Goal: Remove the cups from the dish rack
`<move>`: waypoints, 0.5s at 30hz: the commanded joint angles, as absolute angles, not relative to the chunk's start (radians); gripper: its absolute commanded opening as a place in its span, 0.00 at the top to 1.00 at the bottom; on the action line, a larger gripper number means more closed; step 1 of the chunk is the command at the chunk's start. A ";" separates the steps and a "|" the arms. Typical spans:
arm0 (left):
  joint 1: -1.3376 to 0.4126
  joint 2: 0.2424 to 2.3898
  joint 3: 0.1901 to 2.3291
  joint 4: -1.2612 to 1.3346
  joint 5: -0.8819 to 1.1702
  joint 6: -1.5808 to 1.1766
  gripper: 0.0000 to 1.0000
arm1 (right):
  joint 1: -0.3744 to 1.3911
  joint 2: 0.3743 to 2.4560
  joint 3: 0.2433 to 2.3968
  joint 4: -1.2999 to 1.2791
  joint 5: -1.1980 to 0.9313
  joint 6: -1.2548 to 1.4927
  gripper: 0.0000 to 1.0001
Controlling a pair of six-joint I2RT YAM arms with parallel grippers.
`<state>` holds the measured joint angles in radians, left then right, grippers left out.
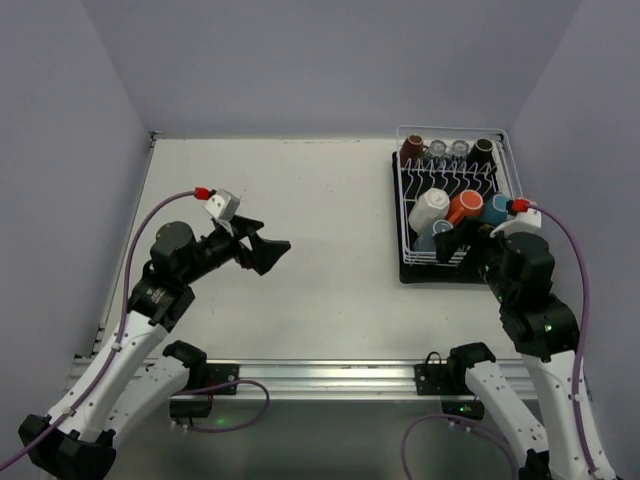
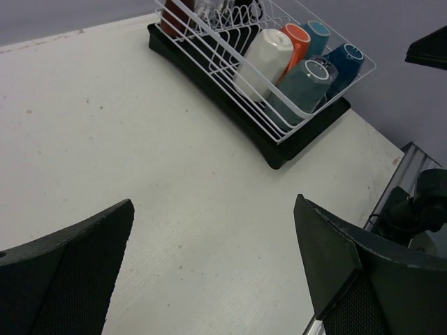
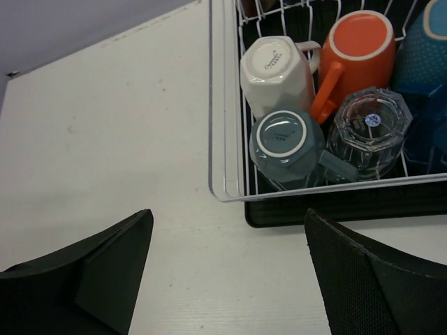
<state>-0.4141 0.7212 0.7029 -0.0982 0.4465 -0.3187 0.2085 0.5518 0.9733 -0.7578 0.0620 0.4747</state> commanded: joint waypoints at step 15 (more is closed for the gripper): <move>-0.471 0.654 0.689 -0.158 0.374 -0.279 0.00 | 0.209 0.955 1.106 -0.687 0.209 0.390 0.04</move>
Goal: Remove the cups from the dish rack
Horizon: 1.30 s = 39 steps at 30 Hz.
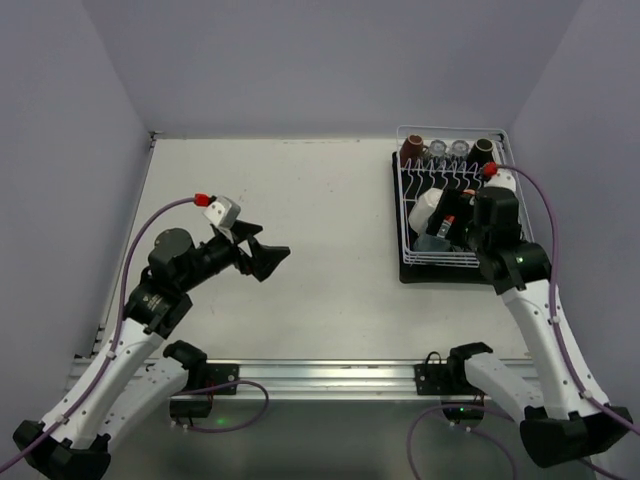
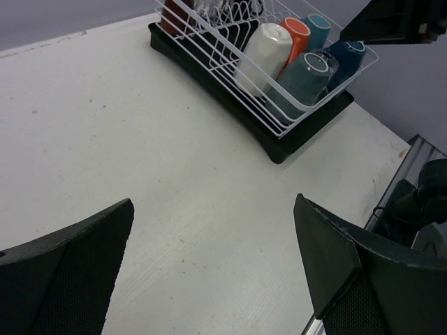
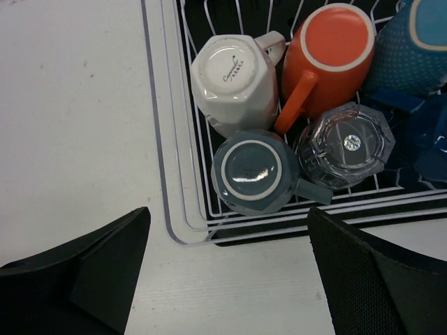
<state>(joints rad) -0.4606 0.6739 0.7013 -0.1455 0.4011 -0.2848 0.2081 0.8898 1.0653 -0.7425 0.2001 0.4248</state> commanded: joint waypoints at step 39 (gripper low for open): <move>-0.506 0.707 0.687 -0.164 0.328 -0.279 0.00 | 0.193 1.571 1.292 -0.526 0.314 0.339 0.11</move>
<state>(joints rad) -0.5011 0.7074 0.6891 -0.1596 0.3321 -0.2848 0.1974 1.5513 1.2842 -0.5671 0.3054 0.3382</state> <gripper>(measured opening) 0.997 0.907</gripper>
